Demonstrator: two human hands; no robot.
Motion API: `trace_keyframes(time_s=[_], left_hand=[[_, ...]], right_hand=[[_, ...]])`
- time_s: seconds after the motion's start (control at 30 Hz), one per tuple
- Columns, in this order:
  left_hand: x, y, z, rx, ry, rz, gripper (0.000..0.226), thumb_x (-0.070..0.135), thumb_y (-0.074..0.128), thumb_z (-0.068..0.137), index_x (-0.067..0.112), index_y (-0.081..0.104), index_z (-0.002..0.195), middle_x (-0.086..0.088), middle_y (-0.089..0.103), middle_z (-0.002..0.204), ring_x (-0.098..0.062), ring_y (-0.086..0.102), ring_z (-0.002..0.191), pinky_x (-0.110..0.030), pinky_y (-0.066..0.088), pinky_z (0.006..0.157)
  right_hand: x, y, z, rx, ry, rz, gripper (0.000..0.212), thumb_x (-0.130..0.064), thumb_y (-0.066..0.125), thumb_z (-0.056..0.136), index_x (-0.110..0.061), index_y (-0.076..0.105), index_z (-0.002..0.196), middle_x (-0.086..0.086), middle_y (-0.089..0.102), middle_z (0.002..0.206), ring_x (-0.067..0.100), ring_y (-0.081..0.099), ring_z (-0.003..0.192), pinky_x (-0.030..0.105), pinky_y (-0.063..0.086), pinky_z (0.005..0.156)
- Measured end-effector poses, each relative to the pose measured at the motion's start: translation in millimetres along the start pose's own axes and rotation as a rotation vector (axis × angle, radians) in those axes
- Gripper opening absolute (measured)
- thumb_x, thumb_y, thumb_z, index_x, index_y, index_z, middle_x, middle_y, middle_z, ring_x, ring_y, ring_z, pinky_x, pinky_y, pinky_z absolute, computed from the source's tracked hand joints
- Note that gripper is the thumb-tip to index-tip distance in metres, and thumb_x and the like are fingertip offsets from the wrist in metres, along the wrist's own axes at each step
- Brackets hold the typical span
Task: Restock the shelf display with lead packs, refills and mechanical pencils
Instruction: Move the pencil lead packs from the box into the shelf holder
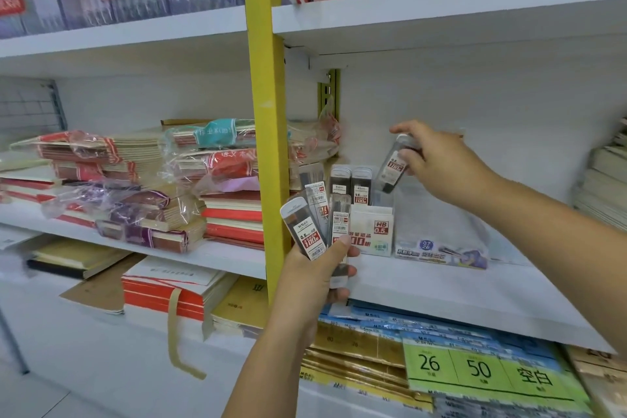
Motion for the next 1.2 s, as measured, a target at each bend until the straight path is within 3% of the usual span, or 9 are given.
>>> trace_keyframes(time_s=[0.1, 0.3, 0.57, 0.63, 0.8, 0.87, 1.0, 1.1, 1.2], left_hand=[[-2.1, 2.3, 3.9, -0.012, -0.001, -0.007, 0.024, 0.035, 0.068, 0.092, 0.030, 0.065, 0.115, 0.002, 0.078, 0.093, -0.007, 0.069, 0.071, -0.022, 0.052, 0.054], [-6.0, 3.8, 7.7, -0.044, 0.011, 0.018, 0.023, 0.037, 0.067, 0.092, 0.035, 0.064, 0.114, 0.005, 0.077, 0.092, -0.004, 0.070, 0.070, -0.019, 0.051, 0.056], [-2.6, 0.7, 9.7, -0.055, 0.003, 0.021, 0.018, 0.038, 0.068, 0.091, 0.037, 0.064, 0.109, 0.005, 0.077, 0.091, -0.005, 0.070, 0.069, -0.021, 0.053, 0.055], [-3.0, 0.0, 9.1, -0.058, -0.006, 0.018, 0.018, 0.039, 0.068, 0.090, 0.037, 0.065, 0.108, 0.004, 0.078, 0.092, -0.005, 0.070, 0.069, -0.021, 0.053, 0.056], [-3.2, 0.2, 5.5, -0.083, -0.023, 0.038, 0.019, 0.042, 0.069, 0.089, 0.037, 0.066, 0.108, 0.003, 0.078, 0.092, -0.008, 0.072, 0.072, -0.022, 0.054, 0.057], [-3.7, 1.5, 3.0, -0.108, -0.033, 0.059, 0.020, 0.043, 0.069, 0.089, 0.036, 0.066, 0.108, 0.002, 0.078, 0.093, -0.009, 0.072, 0.072, -0.022, 0.054, 0.057], [-4.3, 8.1, -3.4, -0.187, -0.049, 0.113, 0.021, 0.043, 0.070, 0.089, 0.037, 0.067, 0.109, 0.000, 0.077, 0.096, -0.010, 0.072, 0.077, -0.023, 0.054, 0.056], [-4.8, 15.5, -9.2, -0.249, -0.062, 0.151, 0.025, 0.042, 0.070, 0.089, 0.035, 0.065, 0.113, 0.000, 0.077, 0.097, -0.010, 0.071, 0.078, -0.023, 0.053, 0.054], [-6.0, 19.8, -15.4, -0.286, -0.076, 0.178, 0.025, 0.043, 0.069, 0.089, 0.035, 0.064, 0.113, 0.000, 0.077, 0.097, -0.010, 0.071, 0.079, -0.023, 0.054, 0.055]], right_hand=[[2.9, 17.0, 11.2, -0.069, 0.033, -0.089, 0.018, -0.023, 0.049, 0.098, -0.027, 0.038, 0.111, 0.003, 0.064, 0.086, 0.016, 0.059, 0.069, 0.035, 0.047, 0.061], [10.9, 42.1, 21.1, -0.155, 0.016, -0.114, 0.022, -0.024, 0.059, 0.093, -0.031, 0.039, 0.098, -0.006, 0.063, 0.083, 0.009, 0.059, 0.072, 0.027, 0.039, 0.053], [32.5, 47.1, 26.0, -0.015, 0.086, -0.099, 0.005, -0.027, 0.071, 0.084, -0.025, 0.071, 0.089, 0.005, 0.051, 0.101, 0.024, 0.049, 0.101, 0.035, 0.042, 0.086], [35.4, 44.6, 26.2, 0.032, 0.120, -0.060, 0.009, -0.027, 0.071, 0.085, -0.024, 0.075, 0.092, 0.011, 0.056, 0.104, 0.026, 0.053, 0.099, 0.034, 0.045, 0.085], [38.7, 50.4, 20.4, -0.049, 0.152, -0.170, 0.027, -0.027, 0.059, 0.094, -0.023, 0.067, 0.120, 0.016, 0.055, 0.119, 0.033, 0.051, 0.111, 0.040, 0.045, 0.095], [27.7, 40.5, 11.4, 0.019, 0.106, -0.175, 0.030, -0.025, 0.055, 0.096, -0.020, 0.063, 0.125, 0.014, 0.055, 0.119, 0.029, 0.046, 0.116, 0.036, 0.040, 0.095], [-12.1, 20.6, -20.4, 0.074, 0.036, 0.288, 0.022, -0.035, 0.051, 0.094, -0.030, 0.069, 0.105, -0.015, 0.069, 0.093, -0.002, 0.059, 0.086, 0.021, 0.046, 0.077], [-37.4, 37.0, -40.7, -0.217, 0.080, 0.561, 0.020, -0.047, 0.055, 0.090, -0.041, 0.069, 0.102, -0.024, 0.071, 0.087, -0.011, 0.063, 0.077, 0.013, 0.046, 0.064], [-45.4, 55.7, -53.7, -0.405, 0.114, 0.660, 0.012, -0.034, 0.065, 0.088, -0.033, 0.071, 0.098, -0.016, 0.075, 0.088, -0.004, 0.068, 0.074, 0.007, 0.047, 0.061]])
Point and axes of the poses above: each hand's wrist, its own z-axis towards the middle knuckle, its own y-axis out of the palm, x = y × z, the point moved 9 cm from there along z, towards the middle knuckle
